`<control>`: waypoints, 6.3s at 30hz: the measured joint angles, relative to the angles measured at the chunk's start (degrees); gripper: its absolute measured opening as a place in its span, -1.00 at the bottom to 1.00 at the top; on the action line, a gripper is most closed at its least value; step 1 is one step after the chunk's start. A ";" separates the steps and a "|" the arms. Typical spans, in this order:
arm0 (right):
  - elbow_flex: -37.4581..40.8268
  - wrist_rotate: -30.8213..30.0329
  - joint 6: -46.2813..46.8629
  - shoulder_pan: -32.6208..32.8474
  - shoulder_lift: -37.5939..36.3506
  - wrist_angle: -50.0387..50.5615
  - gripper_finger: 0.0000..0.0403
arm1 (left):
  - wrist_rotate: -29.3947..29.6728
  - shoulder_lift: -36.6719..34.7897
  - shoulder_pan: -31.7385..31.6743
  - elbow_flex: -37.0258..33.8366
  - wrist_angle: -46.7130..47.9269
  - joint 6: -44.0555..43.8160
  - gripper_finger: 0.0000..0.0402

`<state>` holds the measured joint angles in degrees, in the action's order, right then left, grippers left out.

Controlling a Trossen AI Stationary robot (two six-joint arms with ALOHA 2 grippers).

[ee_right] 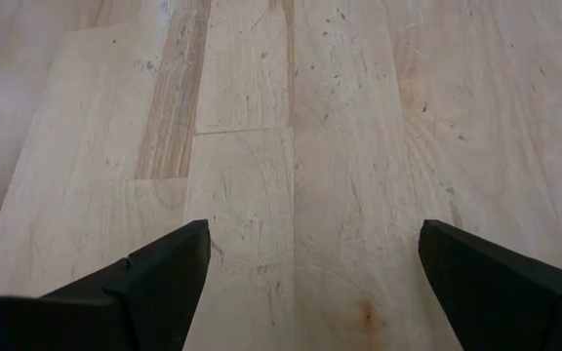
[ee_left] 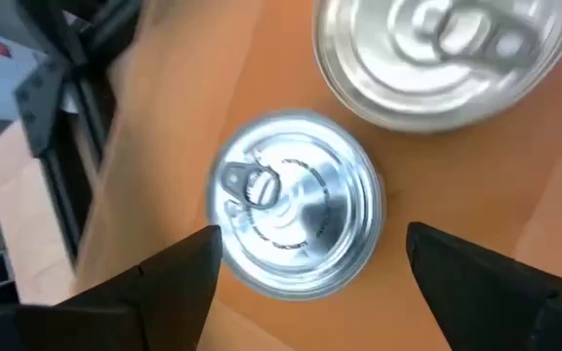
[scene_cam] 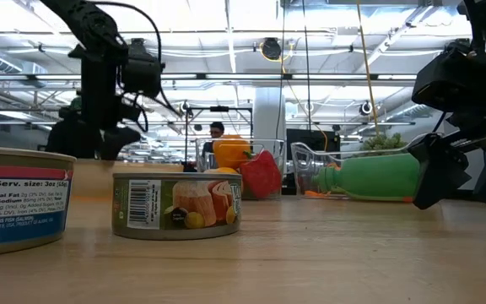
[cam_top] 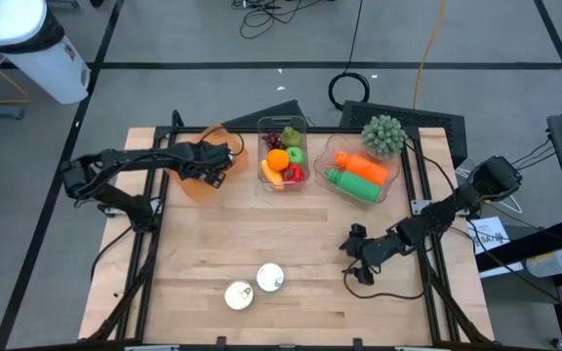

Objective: Pick & Place Food Item
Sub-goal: Put the green tuna can into the orange bin

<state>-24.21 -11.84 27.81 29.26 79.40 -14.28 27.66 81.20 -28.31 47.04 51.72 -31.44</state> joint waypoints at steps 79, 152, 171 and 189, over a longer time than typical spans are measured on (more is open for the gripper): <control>0.00 -0.26 1.51 0.04 0.00 -1.70 0.73 | -15.83 16.89 43.60 2.78 -23.30 -18.87 -0.12; -19.96 -31.48 -5.91 -12.66 29.94 -24.96 0.45 | -2.12 16.93 39.25 2.76 -62.53 10.71 0.39; -19.98 -25.67 -3.41 -16.71 29.92 -27.52 0.33 | -2.09 16.93 39.25 2.76 -63.36 9.93 0.37; -19.98 -25.59 -9.23 -18.10 29.92 -27.35 -0.38 | -2.12 16.93 39.25 2.76 -63.38 9.97 0.27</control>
<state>-44.18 -37.43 18.59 11.16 109.32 -41.64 25.54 98.13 10.94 49.80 -11.66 -21.47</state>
